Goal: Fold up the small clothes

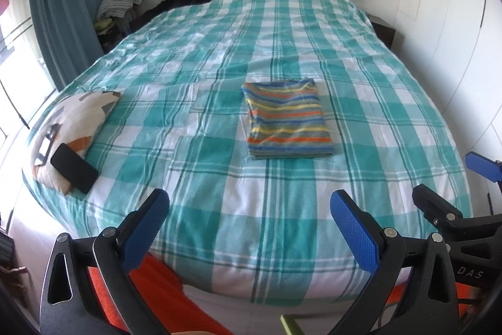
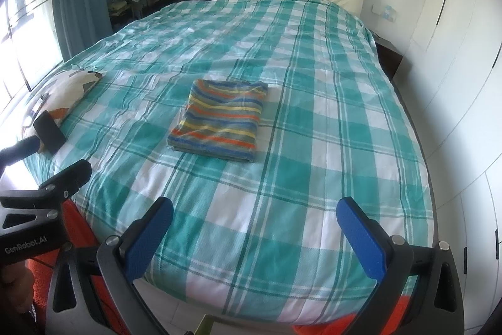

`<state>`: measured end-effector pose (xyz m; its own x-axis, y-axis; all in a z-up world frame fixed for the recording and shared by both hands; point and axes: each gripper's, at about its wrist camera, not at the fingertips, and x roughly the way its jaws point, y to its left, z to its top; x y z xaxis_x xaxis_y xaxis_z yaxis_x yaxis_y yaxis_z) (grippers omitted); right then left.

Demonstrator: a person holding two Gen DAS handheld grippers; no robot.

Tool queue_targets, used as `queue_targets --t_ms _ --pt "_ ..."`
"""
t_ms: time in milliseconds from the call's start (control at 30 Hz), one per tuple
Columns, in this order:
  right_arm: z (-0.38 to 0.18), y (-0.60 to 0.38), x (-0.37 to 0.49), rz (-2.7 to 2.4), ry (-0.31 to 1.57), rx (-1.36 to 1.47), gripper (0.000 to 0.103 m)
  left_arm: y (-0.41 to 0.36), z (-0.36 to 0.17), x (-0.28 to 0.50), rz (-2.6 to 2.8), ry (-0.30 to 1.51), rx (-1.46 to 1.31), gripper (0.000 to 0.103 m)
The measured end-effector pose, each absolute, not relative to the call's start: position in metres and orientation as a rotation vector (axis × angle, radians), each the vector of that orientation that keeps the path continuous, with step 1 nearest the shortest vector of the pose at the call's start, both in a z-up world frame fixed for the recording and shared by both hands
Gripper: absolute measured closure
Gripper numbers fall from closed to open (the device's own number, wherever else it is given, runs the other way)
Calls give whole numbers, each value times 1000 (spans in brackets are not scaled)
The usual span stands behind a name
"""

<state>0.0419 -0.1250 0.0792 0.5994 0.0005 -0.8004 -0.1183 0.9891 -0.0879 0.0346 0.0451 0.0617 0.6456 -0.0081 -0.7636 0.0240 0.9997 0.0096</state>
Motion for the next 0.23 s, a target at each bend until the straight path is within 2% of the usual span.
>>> queue_targets --t_ms 233 --pt "78 -127 42 69 929 -133 0 43 62 36 19 850 54 0"
